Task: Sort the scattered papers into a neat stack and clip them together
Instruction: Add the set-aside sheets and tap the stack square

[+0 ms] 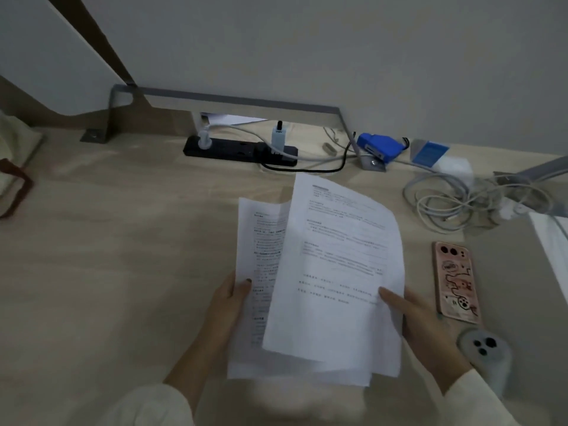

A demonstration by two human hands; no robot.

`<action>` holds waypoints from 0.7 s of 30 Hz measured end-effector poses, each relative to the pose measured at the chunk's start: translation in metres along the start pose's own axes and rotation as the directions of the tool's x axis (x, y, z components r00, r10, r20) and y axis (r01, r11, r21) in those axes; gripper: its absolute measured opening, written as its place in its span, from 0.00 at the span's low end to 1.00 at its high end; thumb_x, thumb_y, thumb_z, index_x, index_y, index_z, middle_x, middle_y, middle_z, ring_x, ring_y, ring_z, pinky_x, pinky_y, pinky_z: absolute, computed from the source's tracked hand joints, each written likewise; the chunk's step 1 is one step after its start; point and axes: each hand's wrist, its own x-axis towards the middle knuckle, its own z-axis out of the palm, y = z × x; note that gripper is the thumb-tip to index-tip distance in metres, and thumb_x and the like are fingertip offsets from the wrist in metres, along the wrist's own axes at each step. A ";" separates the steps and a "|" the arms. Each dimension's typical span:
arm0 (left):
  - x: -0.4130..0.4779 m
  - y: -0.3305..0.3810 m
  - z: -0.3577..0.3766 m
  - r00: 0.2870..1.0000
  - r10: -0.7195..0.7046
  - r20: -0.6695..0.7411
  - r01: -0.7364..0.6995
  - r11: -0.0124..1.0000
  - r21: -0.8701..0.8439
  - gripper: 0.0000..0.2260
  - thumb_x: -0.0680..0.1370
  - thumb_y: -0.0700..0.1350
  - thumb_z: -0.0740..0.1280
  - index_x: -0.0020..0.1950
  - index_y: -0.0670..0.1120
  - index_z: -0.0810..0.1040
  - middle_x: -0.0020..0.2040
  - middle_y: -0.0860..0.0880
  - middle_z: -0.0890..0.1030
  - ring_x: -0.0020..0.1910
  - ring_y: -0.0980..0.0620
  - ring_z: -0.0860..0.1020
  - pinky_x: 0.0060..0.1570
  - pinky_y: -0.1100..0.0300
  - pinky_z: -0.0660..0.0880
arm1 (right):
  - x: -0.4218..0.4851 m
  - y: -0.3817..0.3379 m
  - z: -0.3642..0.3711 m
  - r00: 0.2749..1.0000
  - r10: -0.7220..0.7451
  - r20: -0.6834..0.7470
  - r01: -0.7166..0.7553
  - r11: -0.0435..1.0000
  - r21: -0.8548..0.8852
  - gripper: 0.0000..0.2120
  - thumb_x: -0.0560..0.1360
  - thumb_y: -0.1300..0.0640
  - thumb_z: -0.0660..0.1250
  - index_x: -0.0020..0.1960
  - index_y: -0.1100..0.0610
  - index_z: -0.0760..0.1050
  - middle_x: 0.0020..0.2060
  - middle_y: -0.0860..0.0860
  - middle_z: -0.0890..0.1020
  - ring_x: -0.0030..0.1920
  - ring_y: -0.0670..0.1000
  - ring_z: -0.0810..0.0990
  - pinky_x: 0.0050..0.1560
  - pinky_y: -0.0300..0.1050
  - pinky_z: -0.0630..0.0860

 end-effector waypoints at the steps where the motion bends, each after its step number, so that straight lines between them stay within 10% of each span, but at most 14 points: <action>1: 0.006 -0.002 0.008 1.000 -0.002 -0.017 0.002 1.000 0.029 0.10 0.79 0.42 0.60 0.58 0.47 0.76 0.55 0.48 0.81 0.54 0.48 0.80 0.57 0.52 0.75 | 0.002 0.002 0.001 0.999 -0.004 -0.041 0.001 0.999 -0.054 0.11 0.76 0.61 0.62 0.56 0.56 0.77 0.50 0.54 0.85 0.48 0.57 0.84 0.41 0.46 0.81; 6: 0.020 -0.012 0.034 0.998 -0.055 -0.042 0.063 0.976 0.211 0.15 0.79 0.39 0.57 0.64 0.44 0.73 0.59 0.45 0.79 0.57 0.46 0.77 0.60 0.51 0.73 | 0.012 0.012 -0.005 0.964 -0.063 -0.257 -0.028 0.942 -0.334 0.09 0.76 0.65 0.59 0.54 0.58 0.74 0.50 0.56 0.80 0.49 0.56 0.78 0.52 0.50 0.74; 12: 0.021 -0.013 0.038 0.995 -0.093 0.043 0.075 0.946 0.317 0.16 0.78 0.36 0.57 0.64 0.44 0.73 0.57 0.48 0.78 0.57 0.46 0.77 0.60 0.51 0.73 | 0.011 0.011 -0.005 0.992 -0.051 -0.117 0.006 0.933 -0.359 0.09 0.77 0.64 0.59 0.53 0.53 0.72 0.45 0.47 0.79 0.43 0.42 0.76 0.44 0.39 0.73; 16: 0.023 -0.014 0.037 0.994 -0.087 0.071 0.056 0.931 0.361 0.14 0.77 0.38 0.59 0.60 0.46 0.76 0.55 0.50 0.80 0.55 0.49 0.78 0.57 0.53 0.74 | 0.023 0.029 0.006 0.994 -0.001 -0.106 -0.049 0.883 -0.467 0.12 0.77 0.62 0.61 0.60 0.57 0.73 0.55 0.54 0.79 0.53 0.53 0.78 0.53 0.47 0.74; 21: 0.033 -0.023 0.031 0.973 0.055 -0.223 0.039 0.917 0.397 0.17 0.72 0.38 0.62 0.60 0.43 0.74 0.56 0.42 0.77 0.55 0.42 0.75 0.57 0.43 0.74 | 0.041 0.044 0.009 0.935 -0.057 -0.349 -0.180 0.773 -0.608 0.29 0.71 0.57 0.70 0.69 0.60 0.64 0.63 0.61 0.68 0.62 0.62 0.69 0.64 0.55 0.68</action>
